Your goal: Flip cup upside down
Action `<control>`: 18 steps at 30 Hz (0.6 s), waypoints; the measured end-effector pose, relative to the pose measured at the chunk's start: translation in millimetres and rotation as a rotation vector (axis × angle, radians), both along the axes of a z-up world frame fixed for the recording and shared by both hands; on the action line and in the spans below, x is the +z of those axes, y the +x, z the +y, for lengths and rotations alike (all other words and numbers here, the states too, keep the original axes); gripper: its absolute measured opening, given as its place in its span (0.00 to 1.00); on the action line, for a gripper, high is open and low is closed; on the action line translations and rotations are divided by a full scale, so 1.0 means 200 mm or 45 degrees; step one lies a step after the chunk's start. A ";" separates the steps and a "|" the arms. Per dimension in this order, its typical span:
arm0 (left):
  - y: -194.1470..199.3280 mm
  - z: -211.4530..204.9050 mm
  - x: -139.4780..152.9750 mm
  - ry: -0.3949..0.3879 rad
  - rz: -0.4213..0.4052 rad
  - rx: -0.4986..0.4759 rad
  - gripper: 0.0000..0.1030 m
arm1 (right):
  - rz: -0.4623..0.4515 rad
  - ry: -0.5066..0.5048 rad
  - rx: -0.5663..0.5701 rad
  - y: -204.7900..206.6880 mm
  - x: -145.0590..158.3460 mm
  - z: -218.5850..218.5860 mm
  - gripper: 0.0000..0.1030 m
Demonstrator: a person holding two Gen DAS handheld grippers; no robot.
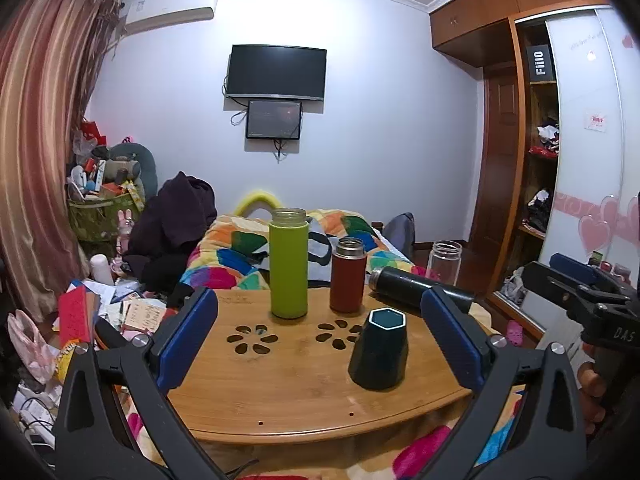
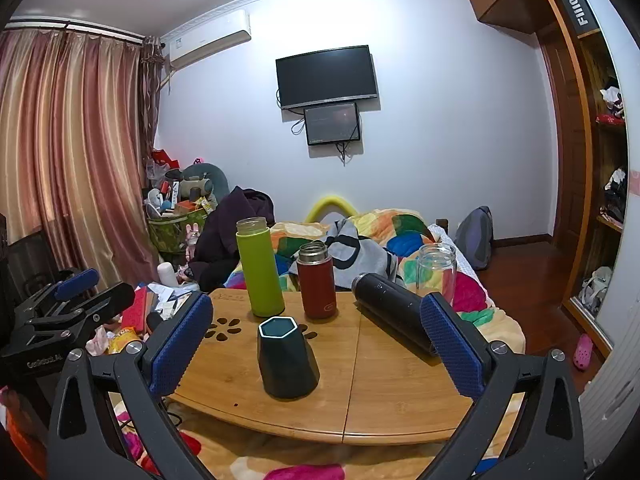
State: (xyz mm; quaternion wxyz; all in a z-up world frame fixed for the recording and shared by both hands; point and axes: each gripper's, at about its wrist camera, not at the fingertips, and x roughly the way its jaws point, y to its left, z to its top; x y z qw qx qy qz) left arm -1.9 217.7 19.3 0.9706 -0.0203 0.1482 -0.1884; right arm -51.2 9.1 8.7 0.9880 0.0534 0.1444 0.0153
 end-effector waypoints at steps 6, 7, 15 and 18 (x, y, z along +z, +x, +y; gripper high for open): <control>-0.01 0.00 0.00 0.005 -0.006 0.017 1.00 | -0.009 -0.002 0.001 -0.01 0.01 0.00 1.00; -0.01 0.00 0.00 0.008 -0.007 0.020 1.00 | -0.011 -0.002 0.002 -0.01 0.01 0.00 1.00; 0.00 -0.01 0.00 0.008 -0.007 0.018 1.00 | -0.022 -0.008 0.005 -0.01 0.01 0.01 1.00; -0.01 0.00 0.01 0.008 -0.007 0.017 1.00 | -0.021 -0.004 0.006 -0.01 0.01 0.01 1.00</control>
